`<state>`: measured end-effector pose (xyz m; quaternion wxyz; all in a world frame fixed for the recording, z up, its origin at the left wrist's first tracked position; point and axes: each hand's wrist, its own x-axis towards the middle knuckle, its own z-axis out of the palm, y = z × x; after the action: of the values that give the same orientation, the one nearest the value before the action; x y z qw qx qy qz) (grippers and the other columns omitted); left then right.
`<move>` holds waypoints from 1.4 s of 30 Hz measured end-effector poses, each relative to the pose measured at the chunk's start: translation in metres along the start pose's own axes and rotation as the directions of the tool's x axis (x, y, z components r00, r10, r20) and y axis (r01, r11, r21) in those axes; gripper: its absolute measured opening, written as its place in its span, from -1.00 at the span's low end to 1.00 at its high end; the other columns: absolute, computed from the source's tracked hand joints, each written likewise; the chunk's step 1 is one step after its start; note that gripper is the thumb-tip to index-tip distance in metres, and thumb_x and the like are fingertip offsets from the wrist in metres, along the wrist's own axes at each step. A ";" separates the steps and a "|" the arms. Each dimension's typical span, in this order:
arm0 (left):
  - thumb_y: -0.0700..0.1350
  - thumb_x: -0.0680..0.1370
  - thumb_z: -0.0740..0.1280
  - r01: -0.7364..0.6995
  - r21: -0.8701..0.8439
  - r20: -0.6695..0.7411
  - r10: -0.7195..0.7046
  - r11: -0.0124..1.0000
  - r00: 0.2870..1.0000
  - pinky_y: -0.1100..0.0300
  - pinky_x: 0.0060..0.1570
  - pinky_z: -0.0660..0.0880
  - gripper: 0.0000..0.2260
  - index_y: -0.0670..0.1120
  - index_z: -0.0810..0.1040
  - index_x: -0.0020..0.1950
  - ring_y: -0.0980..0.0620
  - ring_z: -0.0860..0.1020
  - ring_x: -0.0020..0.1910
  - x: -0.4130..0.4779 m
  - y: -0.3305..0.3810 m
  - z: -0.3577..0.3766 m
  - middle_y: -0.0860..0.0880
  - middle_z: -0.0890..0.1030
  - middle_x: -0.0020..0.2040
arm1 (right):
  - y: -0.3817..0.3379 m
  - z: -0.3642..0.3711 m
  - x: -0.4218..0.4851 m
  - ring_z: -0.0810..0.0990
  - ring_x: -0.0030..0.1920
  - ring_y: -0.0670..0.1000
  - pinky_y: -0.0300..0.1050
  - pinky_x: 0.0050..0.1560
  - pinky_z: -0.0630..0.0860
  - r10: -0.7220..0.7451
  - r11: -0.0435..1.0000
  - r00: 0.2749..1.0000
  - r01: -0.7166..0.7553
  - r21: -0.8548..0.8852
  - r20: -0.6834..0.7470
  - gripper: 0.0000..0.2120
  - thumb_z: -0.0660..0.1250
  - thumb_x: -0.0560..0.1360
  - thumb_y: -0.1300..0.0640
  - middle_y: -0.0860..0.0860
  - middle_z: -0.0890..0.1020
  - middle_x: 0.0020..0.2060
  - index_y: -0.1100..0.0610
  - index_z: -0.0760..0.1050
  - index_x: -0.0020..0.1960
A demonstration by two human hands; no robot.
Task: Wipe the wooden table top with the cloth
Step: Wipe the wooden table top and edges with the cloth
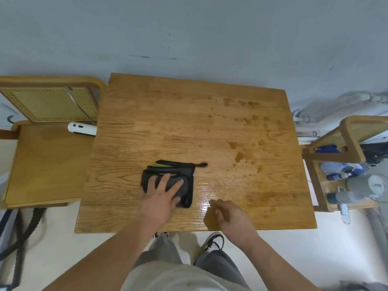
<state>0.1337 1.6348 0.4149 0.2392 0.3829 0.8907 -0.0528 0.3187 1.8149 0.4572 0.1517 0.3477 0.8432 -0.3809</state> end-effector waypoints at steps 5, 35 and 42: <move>0.19 0.69 -0.01 0.080 -0.074 -0.008 -0.081 0.994 0.997 -0.26 0.28 0.27 -0.50 0.26 -0.05 0.62 -0.23 0.11 0.45 -0.017 0.070 0.004 -0.04 0.09 0.60 | 0.005 -0.019 -0.001 0.55 0.02 -0.47 -0.64 -0.12 0.37 0.044 0.982 0.998 -0.053 0.179 0.051 -0.70 0.29 0.63 0.09 -0.49 0.56 -0.11 -0.20 0.60 0.28; 0.29 0.59 0.11 0.091 -0.180 -0.242 -0.133 0.980 0.961 -0.16 -0.01 0.42 -0.46 0.20 0.21 0.56 -0.16 0.33 0.12 -0.011 0.380 0.060 -0.08 0.40 0.28 | 0.244 -0.189 0.007 0.60 0.21 0.10 0.00 0.06 0.56 0.249 0.877 0.967 -0.199 -0.438 0.060 -0.14 0.56 0.37 -0.17 0.08 0.53 0.28 0.17 0.23 0.46; 0.32 0.63 0.01 0.198 -0.154 -0.197 -0.227 0.968 0.954 -0.11 0.15 0.42 -0.50 0.34 0.08 0.58 -0.09 0.30 0.23 0.029 0.320 0.033 0.01 0.34 0.35 | 0.239 -0.188 0.018 0.62 0.23 0.06 -0.06 0.07 0.57 0.263 0.783 0.960 -0.152 -0.604 0.099 0.09 0.49 0.45 -0.19 0.07 0.62 0.27 0.36 -0.04 0.62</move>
<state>0.3557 1.8694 0.4006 0.1603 0.2713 0.9488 0.0223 0.4757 2.0756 0.4442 0.3679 0.3387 0.8589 -0.1105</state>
